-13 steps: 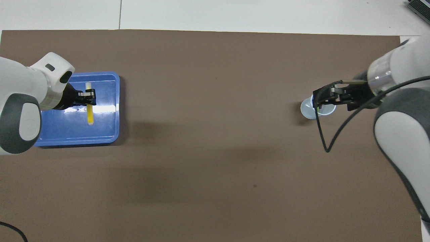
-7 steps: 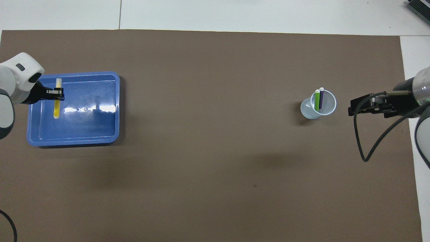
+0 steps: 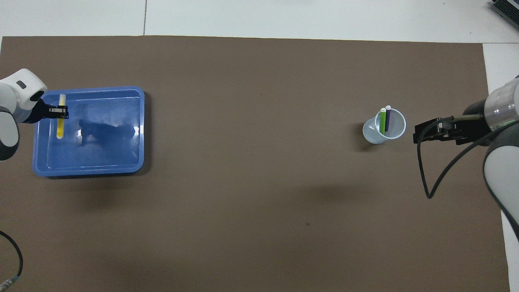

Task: Right arm passes pens to left for tray arrangement
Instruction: 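Lower the yellow pen into the tray while the right gripper returns, then reach the right gripper into the cup for the green pen, then open the left gripper to release the yellow pen in the tray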

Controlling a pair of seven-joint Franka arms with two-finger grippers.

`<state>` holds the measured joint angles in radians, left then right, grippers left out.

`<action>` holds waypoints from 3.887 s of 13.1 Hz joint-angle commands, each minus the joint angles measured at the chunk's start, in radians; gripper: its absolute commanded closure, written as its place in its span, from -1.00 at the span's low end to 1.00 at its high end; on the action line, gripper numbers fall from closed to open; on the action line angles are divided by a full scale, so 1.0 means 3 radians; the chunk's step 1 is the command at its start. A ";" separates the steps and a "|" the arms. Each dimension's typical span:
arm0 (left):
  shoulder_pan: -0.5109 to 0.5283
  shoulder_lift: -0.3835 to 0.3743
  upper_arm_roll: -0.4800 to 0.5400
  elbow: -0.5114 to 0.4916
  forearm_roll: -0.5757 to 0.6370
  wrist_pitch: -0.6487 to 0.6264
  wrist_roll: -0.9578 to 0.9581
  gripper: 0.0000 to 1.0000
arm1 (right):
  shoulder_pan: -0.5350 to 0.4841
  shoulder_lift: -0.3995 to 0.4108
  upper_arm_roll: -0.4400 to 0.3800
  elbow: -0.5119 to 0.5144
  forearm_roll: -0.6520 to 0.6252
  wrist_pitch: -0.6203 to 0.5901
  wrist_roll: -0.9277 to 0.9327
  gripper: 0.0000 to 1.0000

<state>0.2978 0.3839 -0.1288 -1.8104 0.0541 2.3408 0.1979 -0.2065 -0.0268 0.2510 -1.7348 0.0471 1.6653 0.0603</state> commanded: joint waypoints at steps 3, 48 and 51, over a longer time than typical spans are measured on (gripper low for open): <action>0.0147 0.0014 -0.0026 -0.0157 0.0075 0.0224 0.0137 1.00 | -0.0094 -0.0101 0.0017 -0.0466 -0.0075 0.0548 -0.0380 -1.00; -0.0108 -0.0349 -0.0113 -0.0137 -0.0230 -0.0597 -0.1129 -0.86 | 0.0341 0.1373 0.0033 0.0327 -0.0944 0.1040 0.1558 0.14; -0.0123 -0.0370 -0.0118 -0.0137 -0.0354 -0.0654 -0.1283 -0.87 | 0.0335 0.1368 0.0033 0.0327 -0.0944 0.1004 0.1558 0.17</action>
<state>0.2732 0.2889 -0.1715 -1.8511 -0.0327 2.1779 -0.1596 -0.0988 0.3699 0.2509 -1.6600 -0.2251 1.9868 0.5056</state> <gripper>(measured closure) 0.062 0.568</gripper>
